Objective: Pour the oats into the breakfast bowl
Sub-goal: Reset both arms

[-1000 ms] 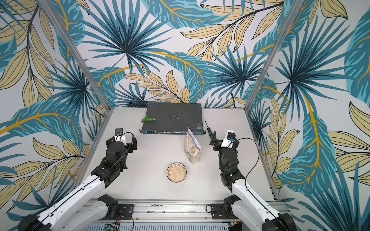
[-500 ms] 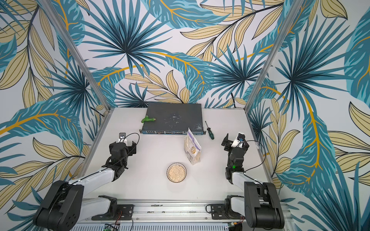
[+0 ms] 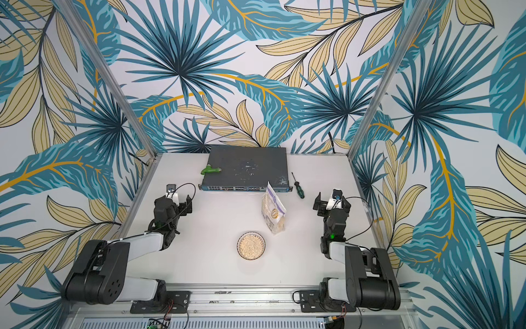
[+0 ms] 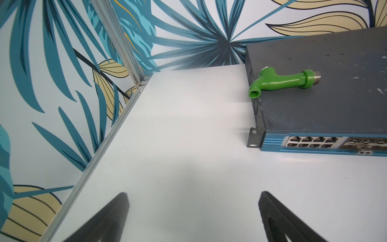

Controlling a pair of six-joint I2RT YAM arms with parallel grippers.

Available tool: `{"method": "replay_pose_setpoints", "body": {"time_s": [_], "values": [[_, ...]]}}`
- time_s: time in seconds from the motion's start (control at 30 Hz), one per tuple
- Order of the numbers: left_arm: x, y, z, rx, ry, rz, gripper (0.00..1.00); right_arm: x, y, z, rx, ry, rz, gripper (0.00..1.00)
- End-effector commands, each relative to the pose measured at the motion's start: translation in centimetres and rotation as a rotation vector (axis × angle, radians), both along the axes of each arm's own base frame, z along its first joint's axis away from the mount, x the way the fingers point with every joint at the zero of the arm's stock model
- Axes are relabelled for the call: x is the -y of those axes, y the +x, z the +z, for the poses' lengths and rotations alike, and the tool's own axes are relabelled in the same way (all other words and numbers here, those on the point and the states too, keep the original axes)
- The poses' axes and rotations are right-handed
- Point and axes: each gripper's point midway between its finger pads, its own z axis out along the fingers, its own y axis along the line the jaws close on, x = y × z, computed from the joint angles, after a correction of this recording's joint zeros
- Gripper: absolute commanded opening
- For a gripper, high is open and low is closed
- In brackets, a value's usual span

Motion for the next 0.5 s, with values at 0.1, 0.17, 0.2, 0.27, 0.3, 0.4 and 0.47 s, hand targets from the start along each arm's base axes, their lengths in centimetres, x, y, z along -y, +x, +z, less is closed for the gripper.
{"method": "replay_pose_setpoints", "body": {"time_s": [0.1,0.17,0.2,0.27,0.3,0.4,0.47], "values": [[1.6,1.2,0.1,0.051,-0.045,-0.109,1.0,-0.7,-0.2,0.4,0.022,-0.002,0.064,0.99],[1.6,1.2,0.1,0.051,-0.044,-0.109,1.0,-0.9,-0.1,0.4,0.022,0.002,0.085,1.0],[1.6,1.2,0.1,0.05,-0.043,-0.109,1.0,-1.0,-0.2,0.4,0.024,0.004,0.098,1.0],[1.6,1.2,0.1,0.051,-0.043,-0.109,1.0,-1.0,-0.4,0.7,0.045,0.03,0.126,1.0],[1.7,1.2,0.1,0.05,-0.043,-0.11,1.0,-0.7,-0.6,0.9,0.066,0.055,0.131,1.0],[1.7,1.3,0.1,0.051,-0.039,-0.109,1.0,-0.4,-1.2,0.2,0.111,0.089,0.144,1.0],[1.8,1.2,0.1,0.05,-0.037,-0.109,1.0,-1.6,-1.4,0.0,0.133,0.059,0.214,0.99]]}}
